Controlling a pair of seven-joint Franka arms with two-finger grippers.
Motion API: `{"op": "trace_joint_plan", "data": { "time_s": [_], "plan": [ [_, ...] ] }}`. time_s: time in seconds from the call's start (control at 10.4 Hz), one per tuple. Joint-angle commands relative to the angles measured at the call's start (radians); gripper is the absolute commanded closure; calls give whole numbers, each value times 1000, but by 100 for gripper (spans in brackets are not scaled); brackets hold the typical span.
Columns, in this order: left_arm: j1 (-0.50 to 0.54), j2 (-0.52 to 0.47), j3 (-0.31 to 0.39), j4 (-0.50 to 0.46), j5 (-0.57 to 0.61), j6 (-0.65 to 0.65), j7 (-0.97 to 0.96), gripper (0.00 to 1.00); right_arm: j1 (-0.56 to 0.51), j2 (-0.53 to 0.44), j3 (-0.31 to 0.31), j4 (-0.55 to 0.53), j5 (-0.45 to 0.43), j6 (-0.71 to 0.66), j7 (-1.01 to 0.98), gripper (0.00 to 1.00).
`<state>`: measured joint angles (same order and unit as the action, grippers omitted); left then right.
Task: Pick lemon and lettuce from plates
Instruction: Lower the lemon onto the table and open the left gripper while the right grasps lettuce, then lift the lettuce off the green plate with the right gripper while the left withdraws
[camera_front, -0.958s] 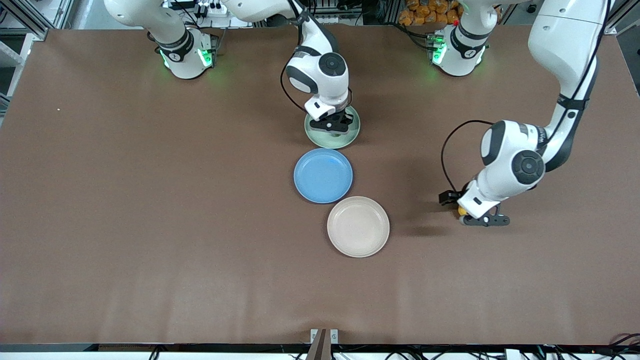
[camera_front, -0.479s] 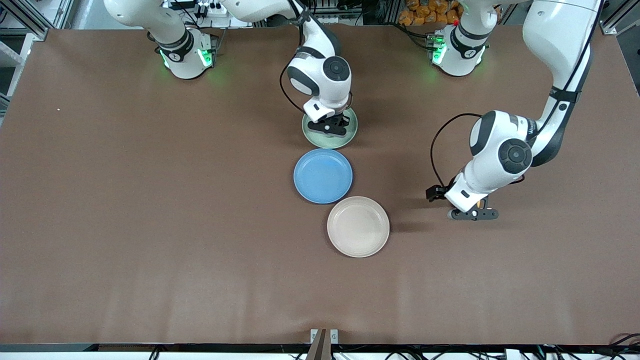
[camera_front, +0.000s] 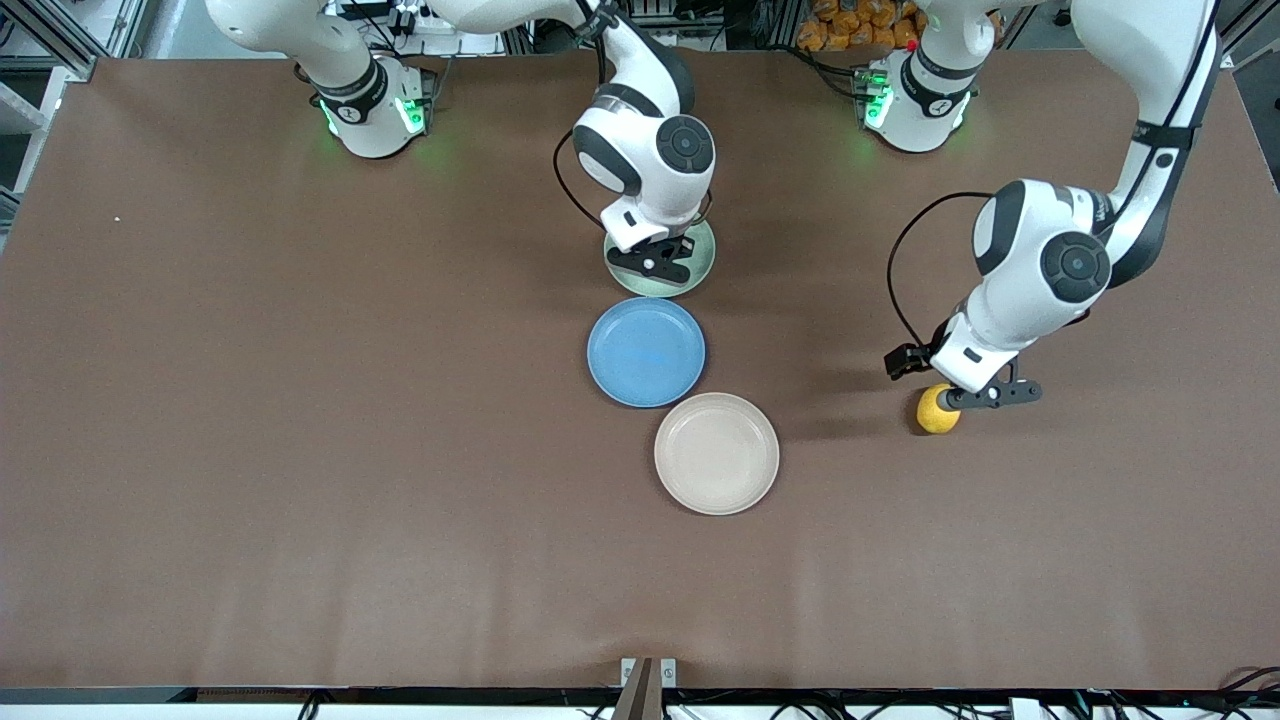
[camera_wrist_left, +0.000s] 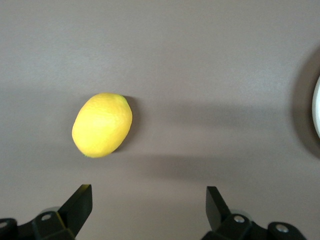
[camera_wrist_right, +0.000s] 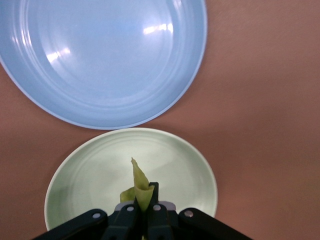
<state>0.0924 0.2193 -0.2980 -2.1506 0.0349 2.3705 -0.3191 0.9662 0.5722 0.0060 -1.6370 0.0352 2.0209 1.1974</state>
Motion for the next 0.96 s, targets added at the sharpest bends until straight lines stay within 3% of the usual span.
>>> {"op": "trace_joint_plan", "data": {
  "time_s": [0.0, 0.57, 0.86],
  "plan": [
    [9, -44, -6, -28, -23, -1, -17, 0, -43, -69, 15, -11, 0, -77, -41, 100],
    [66, -50, -9, 26, 48, -32, 2, 0, -142, -222, 12, -9, 37, -335, -244, 100],
    [56, -211, -9, -32, 46, -135, 35, 0, -236, -316, 11, -4, 38, -422, -361, 100]
  ]
}}
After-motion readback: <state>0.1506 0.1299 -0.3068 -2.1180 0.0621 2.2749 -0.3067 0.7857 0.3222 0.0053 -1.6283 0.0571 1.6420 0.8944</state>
